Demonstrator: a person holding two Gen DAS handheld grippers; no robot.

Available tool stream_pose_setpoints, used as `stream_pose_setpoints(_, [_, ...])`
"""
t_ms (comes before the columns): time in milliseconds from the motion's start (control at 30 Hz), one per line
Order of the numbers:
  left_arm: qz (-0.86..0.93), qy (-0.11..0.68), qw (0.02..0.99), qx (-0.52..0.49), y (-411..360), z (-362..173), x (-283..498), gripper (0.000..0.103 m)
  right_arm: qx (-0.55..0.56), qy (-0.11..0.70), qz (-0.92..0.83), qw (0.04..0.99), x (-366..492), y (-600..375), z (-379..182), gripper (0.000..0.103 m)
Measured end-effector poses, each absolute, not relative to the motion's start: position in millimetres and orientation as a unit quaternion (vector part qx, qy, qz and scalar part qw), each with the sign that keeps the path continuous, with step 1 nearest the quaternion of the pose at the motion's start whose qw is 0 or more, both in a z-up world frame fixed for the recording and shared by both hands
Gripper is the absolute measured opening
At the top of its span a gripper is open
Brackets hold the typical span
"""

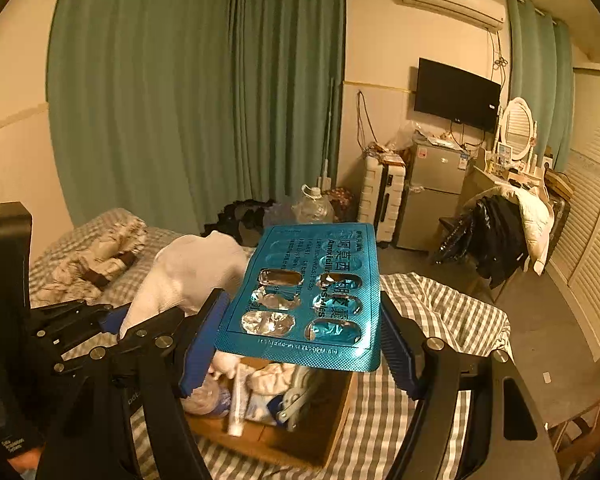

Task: Organize objects
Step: 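Drop the sock and blister pack into the box with both tools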

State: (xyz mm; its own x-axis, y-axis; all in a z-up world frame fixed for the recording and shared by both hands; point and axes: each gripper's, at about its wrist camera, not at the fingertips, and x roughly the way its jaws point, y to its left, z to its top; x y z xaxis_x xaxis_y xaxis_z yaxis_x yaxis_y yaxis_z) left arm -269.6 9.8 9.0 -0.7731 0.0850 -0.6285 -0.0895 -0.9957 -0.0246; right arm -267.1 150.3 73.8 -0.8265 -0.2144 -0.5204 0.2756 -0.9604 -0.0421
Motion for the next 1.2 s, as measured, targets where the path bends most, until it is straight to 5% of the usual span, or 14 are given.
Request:
stream_pose_setpoints(400, [0.920, 0.001, 0.044, -0.388, 7, -53, -297, 0.021, 0.348, 0.066, -0.923, 0.150, -308, 148, -13, 0.071])
stream_pose_setpoints(833, [0.909, 0.011, 0.048, -0.415, 6, -78, -304, 0.028, 0.375, 0.078, -0.914, 0.133, -323, 138, -44, 0.072])
stream_pose_setpoints(1200, [0.916, 0.004, 0.027, -0.400, 6, -70, -311, 0.096, 0.358, 0.064, -0.924, 0.117, -330, 144, -34, 0.087])
